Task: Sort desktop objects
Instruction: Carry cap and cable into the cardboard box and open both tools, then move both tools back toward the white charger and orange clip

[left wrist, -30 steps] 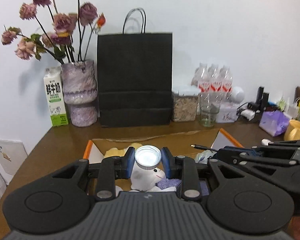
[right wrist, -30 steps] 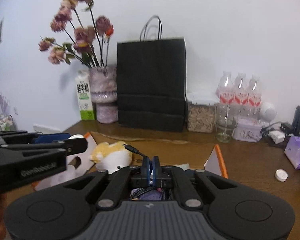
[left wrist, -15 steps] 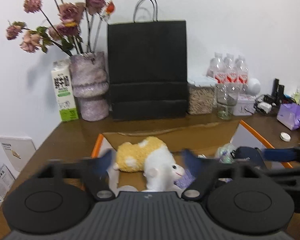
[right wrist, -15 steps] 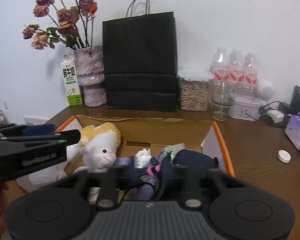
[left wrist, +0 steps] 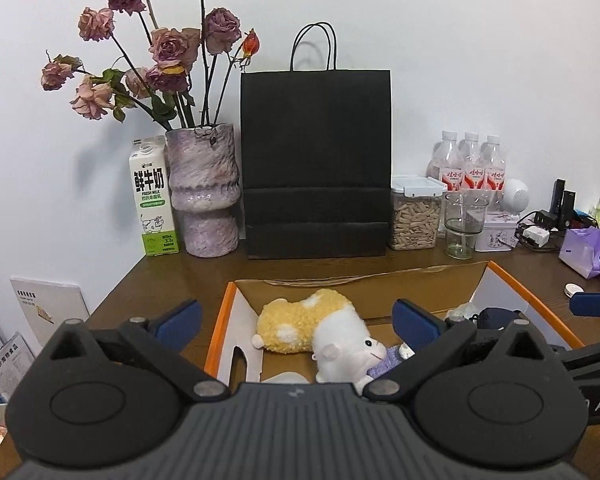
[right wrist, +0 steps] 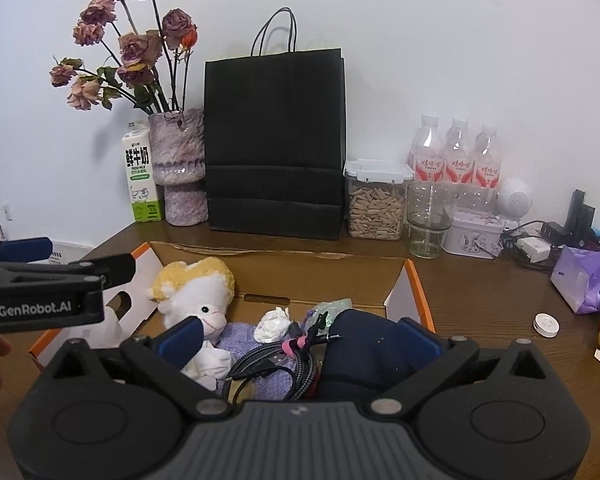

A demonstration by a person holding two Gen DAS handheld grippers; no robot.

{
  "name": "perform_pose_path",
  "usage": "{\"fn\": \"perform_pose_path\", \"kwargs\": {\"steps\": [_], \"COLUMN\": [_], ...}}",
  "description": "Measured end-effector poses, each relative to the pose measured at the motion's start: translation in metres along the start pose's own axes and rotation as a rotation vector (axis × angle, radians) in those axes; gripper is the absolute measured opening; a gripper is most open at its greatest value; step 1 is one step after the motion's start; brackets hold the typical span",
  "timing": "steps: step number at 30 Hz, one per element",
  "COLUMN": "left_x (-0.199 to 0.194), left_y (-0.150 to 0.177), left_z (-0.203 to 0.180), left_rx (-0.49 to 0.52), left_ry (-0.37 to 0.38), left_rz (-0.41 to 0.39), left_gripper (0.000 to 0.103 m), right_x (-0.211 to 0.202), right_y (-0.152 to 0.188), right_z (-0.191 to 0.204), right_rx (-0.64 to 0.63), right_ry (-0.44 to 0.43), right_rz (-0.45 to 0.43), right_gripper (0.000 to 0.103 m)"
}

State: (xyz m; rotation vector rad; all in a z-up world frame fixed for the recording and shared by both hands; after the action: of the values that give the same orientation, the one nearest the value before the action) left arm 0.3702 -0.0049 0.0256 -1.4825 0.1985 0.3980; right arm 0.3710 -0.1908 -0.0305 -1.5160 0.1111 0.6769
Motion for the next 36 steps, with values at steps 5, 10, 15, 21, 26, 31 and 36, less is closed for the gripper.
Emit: {"fn": "perform_pose_path", "kwargs": {"steps": [5, 10, 15, 21, 26, 31, 36], "left_x": [-0.013, -0.033, -0.049, -0.056, -0.058, -0.059, -0.061], "left_y": [0.004, 0.018, 0.041, 0.085, 0.12, 0.136, 0.14], "left_z": [0.01, 0.027, 0.043, 0.056, 0.068, 0.078, 0.085], "left_rx": [-0.012, 0.002, 0.024, 0.04, 0.019, -0.008, -0.02], "left_ry": [0.007, 0.021, 0.025, 0.015, -0.011, -0.024, -0.037], "left_rz": [0.001, 0.014, 0.038, 0.113, 0.174, 0.214, 0.222], "left_gripper": [0.103, 0.103, 0.103, 0.103, 0.103, 0.103, 0.103], "right_x": [-0.013, -0.034, -0.051, -0.056, -0.04, -0.021, -0.007], "right_y": [0.003, 0.019, 0.044, 0.083, 0.107, 0.117, 0.119], "right_z": [0.005, 0.013, 0.027, 0.049, 0.07, 0.085, 0.093], "right_rx": [-0.002, -0.008, -0.036, -0.06, -0.084, -0.099, -0.096], "right_ry": [-0.007, -0.049, -0.092, -0.139, -0.16, -0.152, -0.162], "right_rz": [-0.013, -0.012, 0.012, 0.078, 0.14, 0.184, 0.212], "right_gripper": [0.102, 0.102, 0.102, 0.102, 0.099, 0.091, 0.084]}}
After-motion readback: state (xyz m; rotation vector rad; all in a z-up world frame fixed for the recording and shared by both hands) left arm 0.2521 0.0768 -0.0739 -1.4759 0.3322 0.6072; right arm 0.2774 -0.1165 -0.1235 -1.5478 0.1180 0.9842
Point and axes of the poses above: each gripper's, at about its wrist camera, not at the fingertips, and x roughly the way its jaws point, z to its left, y to its underside, the point moved 9 cm from there along x, roughly the way its jaws point, and after that the axes turned 7 degrees about -y, right-handed, at the moved point
